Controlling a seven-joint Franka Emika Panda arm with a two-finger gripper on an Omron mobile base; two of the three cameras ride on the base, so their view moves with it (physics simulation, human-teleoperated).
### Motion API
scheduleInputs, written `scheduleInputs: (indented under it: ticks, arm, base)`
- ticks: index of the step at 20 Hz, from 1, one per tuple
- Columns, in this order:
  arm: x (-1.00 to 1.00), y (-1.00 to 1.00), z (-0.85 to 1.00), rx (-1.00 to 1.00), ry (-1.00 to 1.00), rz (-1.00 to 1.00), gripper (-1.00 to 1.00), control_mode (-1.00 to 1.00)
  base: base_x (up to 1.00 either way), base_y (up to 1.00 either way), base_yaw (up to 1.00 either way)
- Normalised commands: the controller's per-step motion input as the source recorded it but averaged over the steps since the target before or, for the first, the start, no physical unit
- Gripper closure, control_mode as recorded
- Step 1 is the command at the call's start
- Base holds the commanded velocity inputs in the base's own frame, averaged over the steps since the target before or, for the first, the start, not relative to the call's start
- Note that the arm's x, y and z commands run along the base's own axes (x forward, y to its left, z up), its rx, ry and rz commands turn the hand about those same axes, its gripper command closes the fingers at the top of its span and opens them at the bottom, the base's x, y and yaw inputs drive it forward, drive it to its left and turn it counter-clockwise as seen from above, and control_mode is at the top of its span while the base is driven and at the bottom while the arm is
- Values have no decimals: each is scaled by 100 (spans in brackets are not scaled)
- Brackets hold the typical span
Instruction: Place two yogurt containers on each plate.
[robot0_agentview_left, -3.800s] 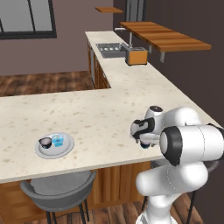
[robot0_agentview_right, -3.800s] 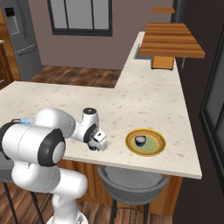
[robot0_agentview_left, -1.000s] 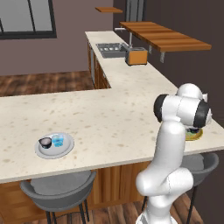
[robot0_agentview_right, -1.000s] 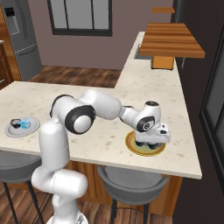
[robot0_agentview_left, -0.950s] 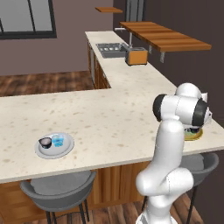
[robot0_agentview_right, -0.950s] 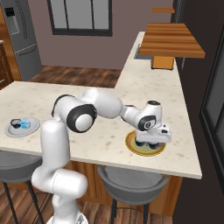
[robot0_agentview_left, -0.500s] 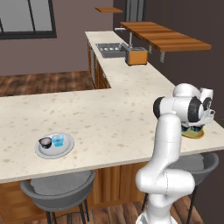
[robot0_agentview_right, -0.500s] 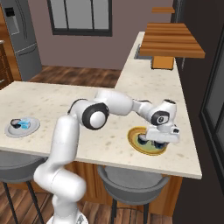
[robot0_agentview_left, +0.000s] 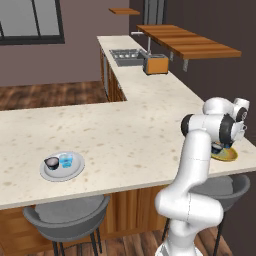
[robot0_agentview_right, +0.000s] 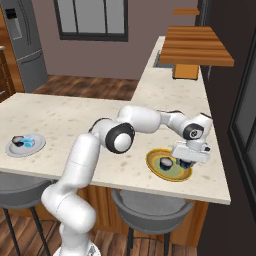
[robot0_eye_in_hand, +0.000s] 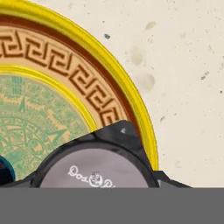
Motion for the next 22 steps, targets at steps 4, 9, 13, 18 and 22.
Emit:
scheduleInputs:
  ticks: [4,9,13,18,22]
  arm:
    - [-21,34,-8,-3,-10,1,100,-100]
    - [-32,28,-6,-13,-25,0,100,-100]
    - [-38,32,-8,-24,-32,0,100,-100]
    - [-16,40,-10,-26,-19,-5,100,-100]
    - [30,15,-19,-17,2,-7,100,-100]
  base:
    - [0,0,0]
    - [0,0,0]
    - [0,0,0]
    - [0,0,0]
    - [0,0,0]
